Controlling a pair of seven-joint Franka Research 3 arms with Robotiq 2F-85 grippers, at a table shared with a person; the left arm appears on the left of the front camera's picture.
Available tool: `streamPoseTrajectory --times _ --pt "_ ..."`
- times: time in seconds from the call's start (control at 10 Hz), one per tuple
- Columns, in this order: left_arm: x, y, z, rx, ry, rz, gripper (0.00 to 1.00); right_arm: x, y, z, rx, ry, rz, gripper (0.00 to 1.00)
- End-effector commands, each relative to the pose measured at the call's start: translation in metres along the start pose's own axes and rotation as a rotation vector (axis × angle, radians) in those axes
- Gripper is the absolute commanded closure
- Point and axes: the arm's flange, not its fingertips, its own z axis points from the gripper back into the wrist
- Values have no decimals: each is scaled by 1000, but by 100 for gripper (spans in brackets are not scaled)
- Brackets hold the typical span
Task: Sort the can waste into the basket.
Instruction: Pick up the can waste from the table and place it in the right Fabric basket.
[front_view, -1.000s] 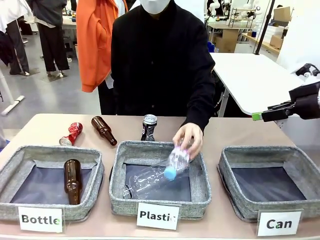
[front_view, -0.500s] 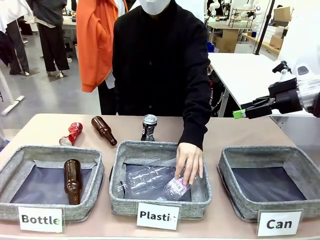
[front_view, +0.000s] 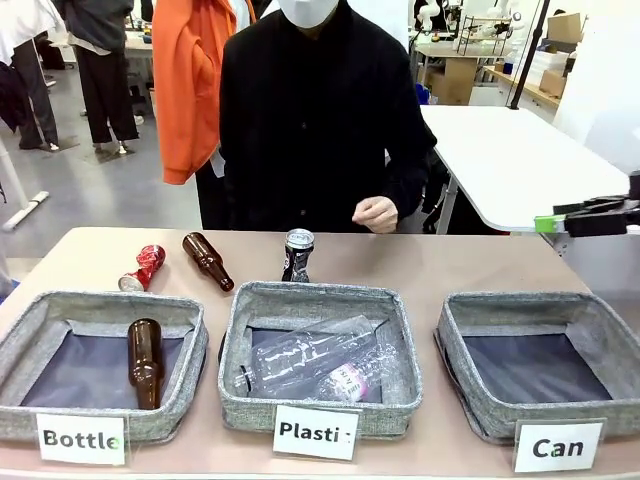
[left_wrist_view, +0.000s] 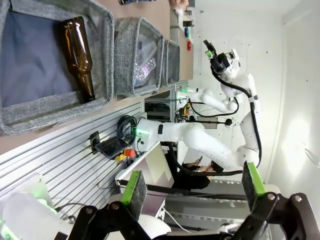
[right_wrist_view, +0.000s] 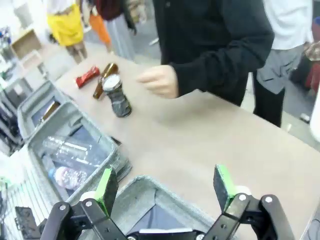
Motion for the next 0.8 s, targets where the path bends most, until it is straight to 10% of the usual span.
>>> streamPoseTrajectory --times 0.0,0.7 --pt "0 -4 0 -16 -2 1 0 -26 13 2 -4 -68 3 0" --pt "0 -4 0 -16 -2 1 0 48 -18 -189 155 239 332 0"
